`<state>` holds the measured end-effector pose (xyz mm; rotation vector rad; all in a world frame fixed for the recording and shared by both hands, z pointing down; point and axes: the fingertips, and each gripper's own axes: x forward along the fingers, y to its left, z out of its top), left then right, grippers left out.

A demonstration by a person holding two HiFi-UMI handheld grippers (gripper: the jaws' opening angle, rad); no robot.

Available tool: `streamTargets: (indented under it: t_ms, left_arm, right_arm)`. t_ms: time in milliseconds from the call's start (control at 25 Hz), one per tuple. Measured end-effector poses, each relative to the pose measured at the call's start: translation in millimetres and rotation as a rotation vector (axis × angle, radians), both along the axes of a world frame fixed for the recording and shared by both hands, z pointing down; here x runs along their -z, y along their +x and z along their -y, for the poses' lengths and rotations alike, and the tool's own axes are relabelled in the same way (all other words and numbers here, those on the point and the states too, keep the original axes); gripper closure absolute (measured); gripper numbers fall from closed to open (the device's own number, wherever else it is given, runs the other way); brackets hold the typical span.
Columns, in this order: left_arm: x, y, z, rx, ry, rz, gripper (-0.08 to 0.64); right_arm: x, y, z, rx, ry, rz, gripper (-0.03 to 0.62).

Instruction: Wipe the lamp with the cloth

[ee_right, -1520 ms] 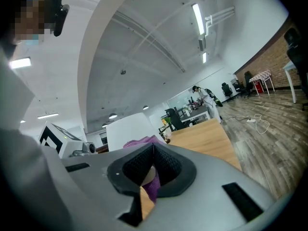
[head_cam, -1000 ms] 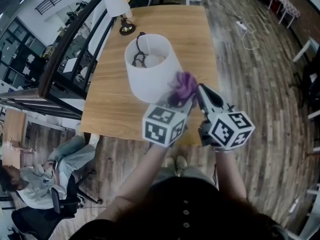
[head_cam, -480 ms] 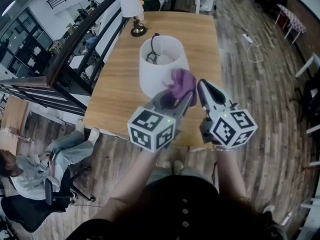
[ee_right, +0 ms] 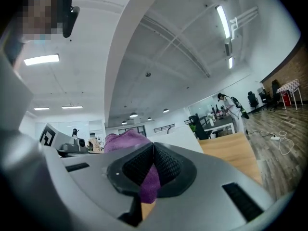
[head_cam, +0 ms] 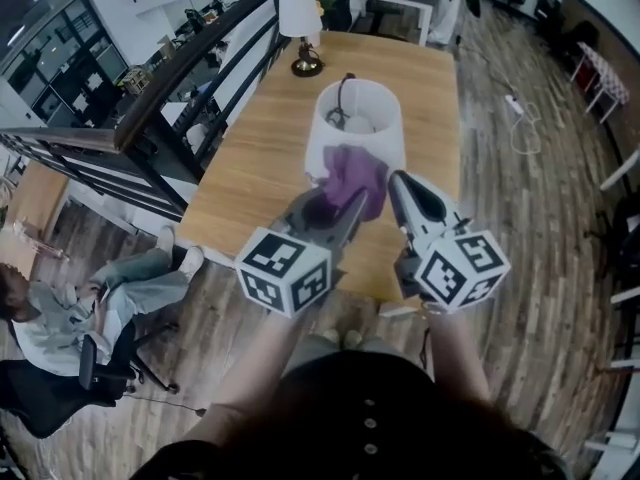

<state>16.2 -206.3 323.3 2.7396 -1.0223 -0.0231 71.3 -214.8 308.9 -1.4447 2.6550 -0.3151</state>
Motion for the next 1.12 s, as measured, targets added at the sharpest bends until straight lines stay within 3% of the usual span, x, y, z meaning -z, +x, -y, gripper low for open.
streamTargets:
  t_ms: [400,1120]
  left_arm:
    - [-16.7,-41.0,3.6,0.097,-0.030,-0.083,0.482]
    - [-25.3,-36.5,7.1,0.081,-0.064,-0.091,0.482]
  right_arm:
    - [-24.2,-30.9,7.2,0.090,-0.033,-0.063,0.580]
    - [-32.7,-32.9,13.3,0.107,-0.059,-0.108,0.580]
